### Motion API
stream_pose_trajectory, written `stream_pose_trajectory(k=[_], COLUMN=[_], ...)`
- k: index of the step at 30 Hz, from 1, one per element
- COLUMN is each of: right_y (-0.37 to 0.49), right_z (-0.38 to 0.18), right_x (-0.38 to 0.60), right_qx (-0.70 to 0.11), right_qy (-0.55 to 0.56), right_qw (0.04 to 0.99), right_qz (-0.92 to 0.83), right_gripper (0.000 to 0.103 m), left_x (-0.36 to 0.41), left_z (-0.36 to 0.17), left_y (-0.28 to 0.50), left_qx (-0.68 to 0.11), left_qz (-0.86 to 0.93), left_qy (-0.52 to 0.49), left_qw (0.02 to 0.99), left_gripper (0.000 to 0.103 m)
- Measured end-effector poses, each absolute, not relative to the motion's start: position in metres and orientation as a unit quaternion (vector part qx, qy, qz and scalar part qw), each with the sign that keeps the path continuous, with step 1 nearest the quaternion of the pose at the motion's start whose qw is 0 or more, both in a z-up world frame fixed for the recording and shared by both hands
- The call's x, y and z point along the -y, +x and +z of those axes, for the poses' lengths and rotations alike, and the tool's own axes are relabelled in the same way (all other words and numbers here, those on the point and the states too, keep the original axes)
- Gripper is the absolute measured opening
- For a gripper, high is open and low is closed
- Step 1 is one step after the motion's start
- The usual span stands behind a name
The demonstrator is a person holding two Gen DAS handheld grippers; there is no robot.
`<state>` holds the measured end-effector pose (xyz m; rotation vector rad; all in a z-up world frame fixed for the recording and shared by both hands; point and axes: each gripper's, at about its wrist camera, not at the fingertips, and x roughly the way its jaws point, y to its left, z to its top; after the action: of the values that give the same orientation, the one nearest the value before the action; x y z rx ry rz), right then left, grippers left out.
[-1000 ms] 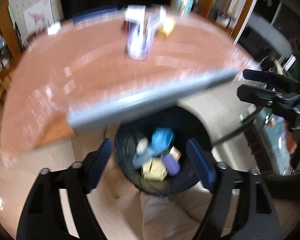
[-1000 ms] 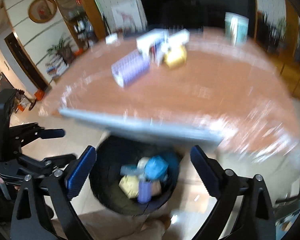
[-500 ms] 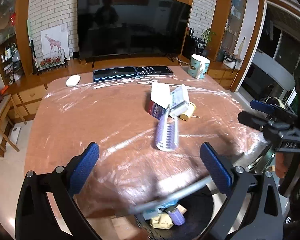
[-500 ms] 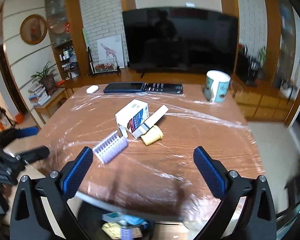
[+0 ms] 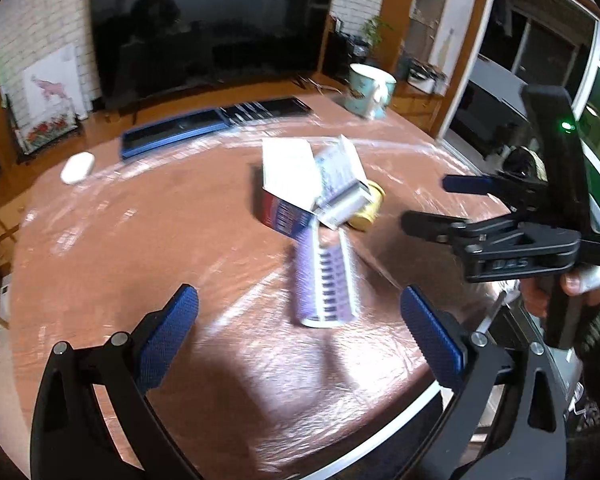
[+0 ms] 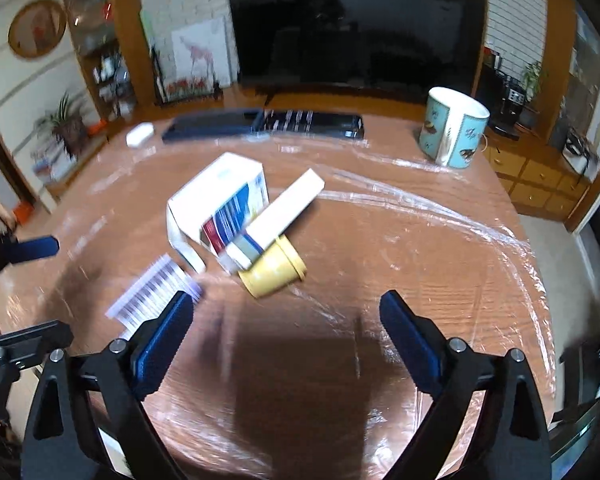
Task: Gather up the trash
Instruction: 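Grasp the second purple roller with the left tool while the right tool grasps the yellow paper cup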
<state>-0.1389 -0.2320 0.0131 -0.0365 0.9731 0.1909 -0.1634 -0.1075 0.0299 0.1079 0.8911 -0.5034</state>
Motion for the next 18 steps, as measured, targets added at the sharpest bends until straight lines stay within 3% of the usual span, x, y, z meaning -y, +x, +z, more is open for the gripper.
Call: stream_pose_trajectory(k=[8,18], right_y=[-0.114,-0.098], right_z=[-0.013,-0.021], right_x=[0.225,0.217], right_qx=[-0.494,-0.493], right_qy=[-0.079,-0.102], right_qw=[0.857,0.846], right_qz=[0.121,0.176], right_gripper=[0.080,0.064], left_x=[0.136,0.139], left_z=[-0.001,-0.019], left_y=[-0.146,-0.134], left_qx=[-0.458,-0.476], left_qz=[-0.228,-0.189], left_qy=[0.062,0.058], left_qw=[0.857,0.857], left_gripper=[0.100,0.060])
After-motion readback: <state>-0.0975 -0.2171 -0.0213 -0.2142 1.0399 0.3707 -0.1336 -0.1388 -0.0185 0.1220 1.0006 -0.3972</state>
